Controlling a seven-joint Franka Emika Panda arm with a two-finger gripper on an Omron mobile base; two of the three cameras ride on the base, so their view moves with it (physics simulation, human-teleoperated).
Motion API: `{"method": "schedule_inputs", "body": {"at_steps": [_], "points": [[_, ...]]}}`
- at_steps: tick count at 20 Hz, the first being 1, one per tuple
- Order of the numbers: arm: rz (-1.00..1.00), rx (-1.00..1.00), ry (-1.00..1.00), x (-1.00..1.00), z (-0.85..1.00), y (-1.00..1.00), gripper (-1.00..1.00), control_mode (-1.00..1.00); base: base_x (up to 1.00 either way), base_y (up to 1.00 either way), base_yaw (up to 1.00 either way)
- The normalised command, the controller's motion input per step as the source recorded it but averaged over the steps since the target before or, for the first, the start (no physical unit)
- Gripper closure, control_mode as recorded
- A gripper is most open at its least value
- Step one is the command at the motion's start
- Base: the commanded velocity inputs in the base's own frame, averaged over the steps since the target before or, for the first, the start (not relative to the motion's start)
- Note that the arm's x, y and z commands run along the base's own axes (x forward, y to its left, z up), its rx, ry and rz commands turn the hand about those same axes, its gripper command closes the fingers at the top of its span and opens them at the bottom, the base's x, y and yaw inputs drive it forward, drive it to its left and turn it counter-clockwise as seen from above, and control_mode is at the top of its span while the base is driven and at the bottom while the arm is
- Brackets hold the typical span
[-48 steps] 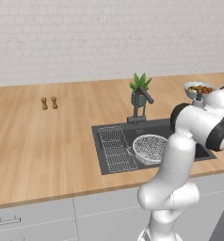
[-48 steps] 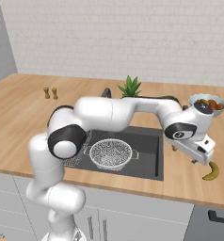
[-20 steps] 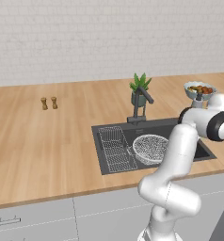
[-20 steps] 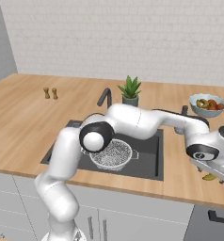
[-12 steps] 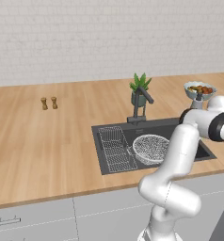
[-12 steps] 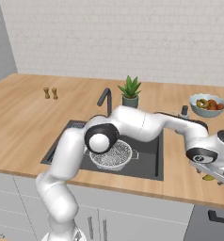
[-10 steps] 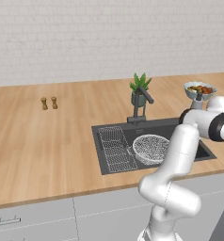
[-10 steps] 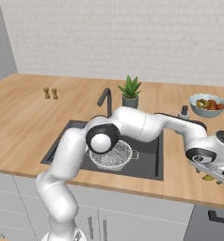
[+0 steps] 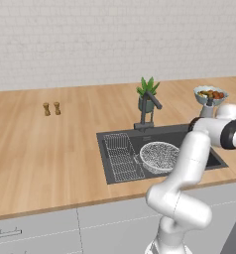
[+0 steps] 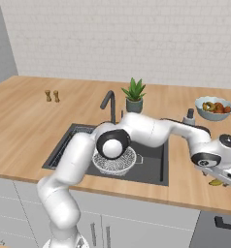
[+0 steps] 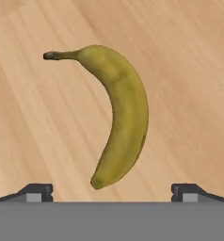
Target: Put the colander in the sink, put the banana in the colander, and turn on the sink faucet and pour water over the colander.
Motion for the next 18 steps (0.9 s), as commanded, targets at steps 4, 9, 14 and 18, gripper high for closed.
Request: {"method": "schedule_inputs", "body": {"at_steps": [4,9,14,18], "points": [[0.00,-0.01,0.01,0.36,-0.23,-0.25,-1.00,-1.00,0.00,0.00,0.00],[0.00,0.00,0.01,0.24,-0.27,-0.26,-1.00,-1.00,0.00,0.00,0.00],[0.00,0.00,0.02,0.01,-0.36,-0.28,-1.00,-1.00,0.00,0.00,0.00],[0.00,0.00,0.04,0.00,-0.46,-0.12,1.00,-1.00,0.00,0.00,0.00]]}}
